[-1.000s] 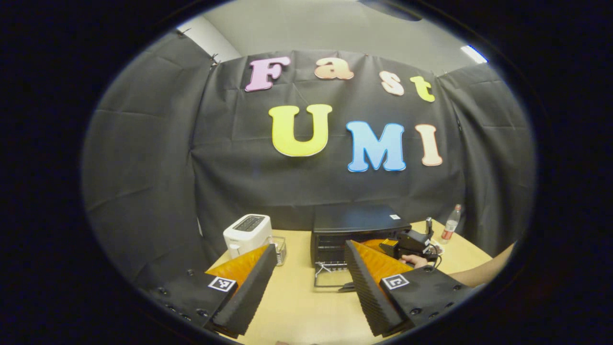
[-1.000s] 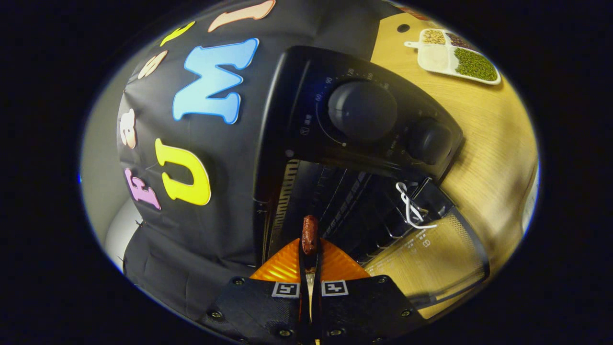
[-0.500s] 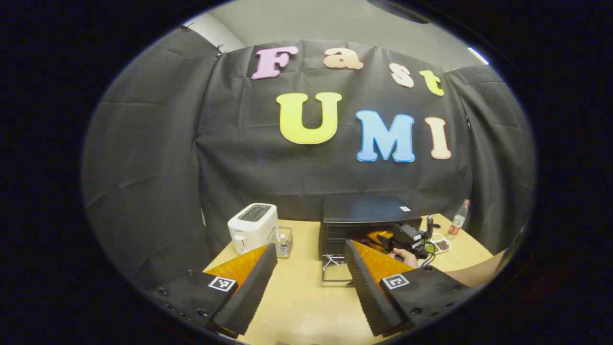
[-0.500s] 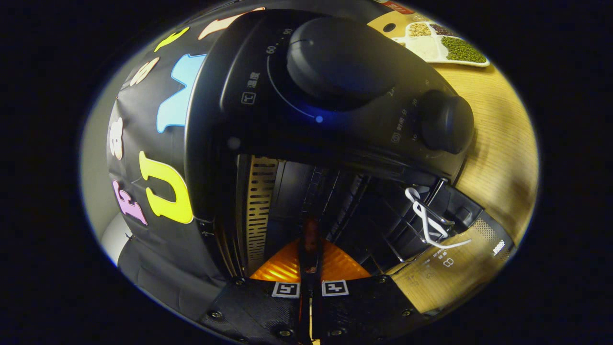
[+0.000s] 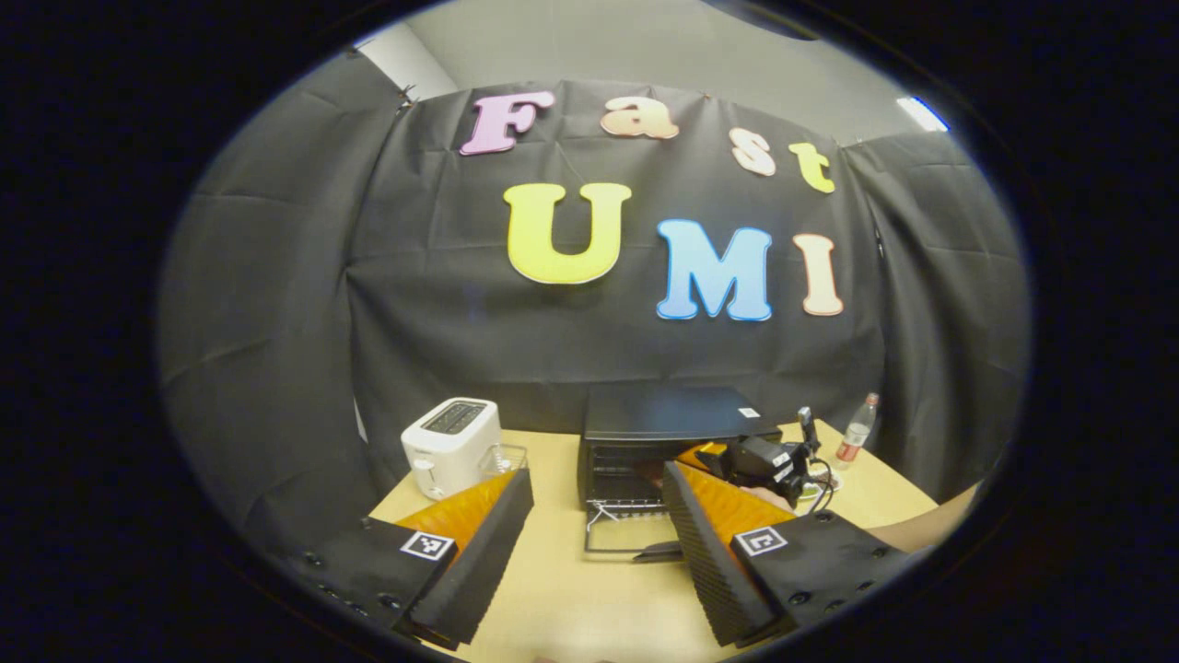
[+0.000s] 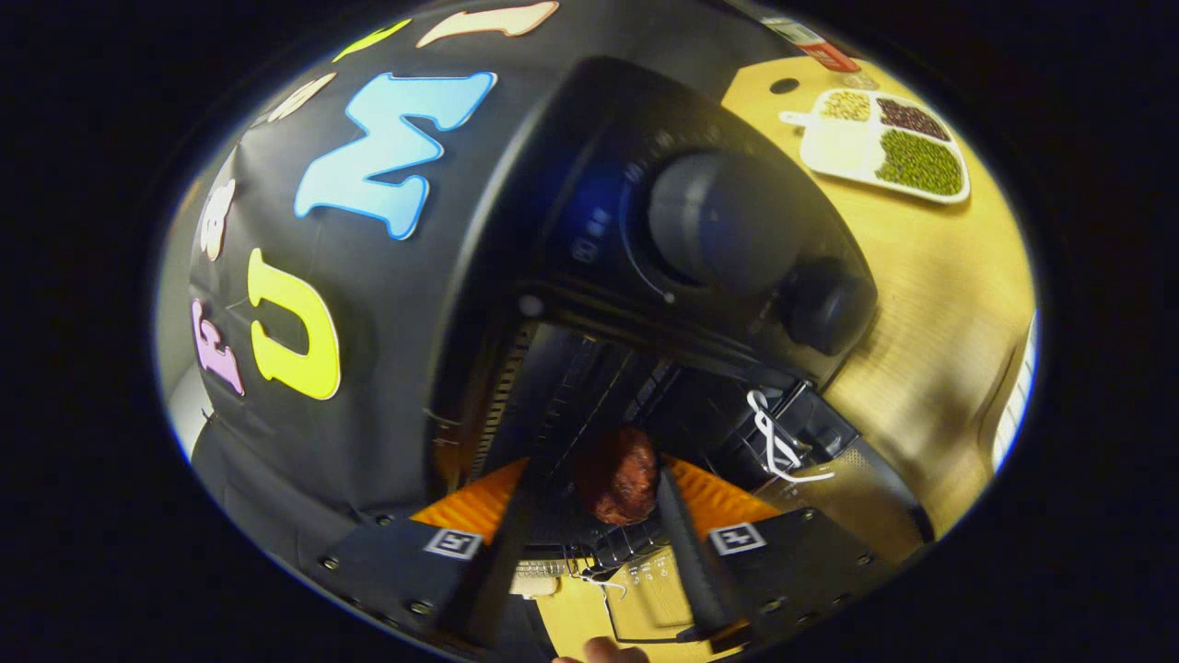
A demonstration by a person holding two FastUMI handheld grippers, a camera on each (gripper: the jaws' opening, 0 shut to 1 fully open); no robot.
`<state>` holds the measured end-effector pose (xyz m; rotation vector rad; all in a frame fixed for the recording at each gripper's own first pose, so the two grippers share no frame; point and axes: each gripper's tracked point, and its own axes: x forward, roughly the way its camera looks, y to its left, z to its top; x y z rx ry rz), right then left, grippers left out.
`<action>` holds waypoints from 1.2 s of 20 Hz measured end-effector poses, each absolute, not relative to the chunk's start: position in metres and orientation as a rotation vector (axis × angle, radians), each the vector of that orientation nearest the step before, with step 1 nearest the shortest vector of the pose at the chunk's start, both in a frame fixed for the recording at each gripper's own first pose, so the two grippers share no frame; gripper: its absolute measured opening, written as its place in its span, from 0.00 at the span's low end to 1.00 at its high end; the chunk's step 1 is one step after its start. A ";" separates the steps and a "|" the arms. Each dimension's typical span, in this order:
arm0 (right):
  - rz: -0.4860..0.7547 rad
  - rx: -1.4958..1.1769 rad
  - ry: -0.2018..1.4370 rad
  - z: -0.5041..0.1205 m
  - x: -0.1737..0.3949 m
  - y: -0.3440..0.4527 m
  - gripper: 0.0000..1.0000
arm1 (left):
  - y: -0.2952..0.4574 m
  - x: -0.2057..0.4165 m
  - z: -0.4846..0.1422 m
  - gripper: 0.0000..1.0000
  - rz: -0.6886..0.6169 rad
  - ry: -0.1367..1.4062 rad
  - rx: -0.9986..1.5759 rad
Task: Open the electric oven with the left hand, put the food in, and close the electric oven.
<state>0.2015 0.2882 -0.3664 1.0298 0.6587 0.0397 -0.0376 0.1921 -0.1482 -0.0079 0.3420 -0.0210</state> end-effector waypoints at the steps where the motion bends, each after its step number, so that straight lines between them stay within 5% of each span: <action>1: 0.050 0.980 0.665 -0.362 0.193 0.284 0.89 | 0.188 -0.037 -0.147 0.95 -0.030 0.336 -0.006; 14: 0.184 0.397 0.536 -0.248 0.085 0.196 0.92 | 0.132 -0.009 -0.181 0.95 -0.137 0.355 -0.012; 24: 0.035 0.130 0.259 -0.129 0.041 0.099 0.92 | 0.091 -0.005 -0.248 0.95 -0.190 0.483 -0.003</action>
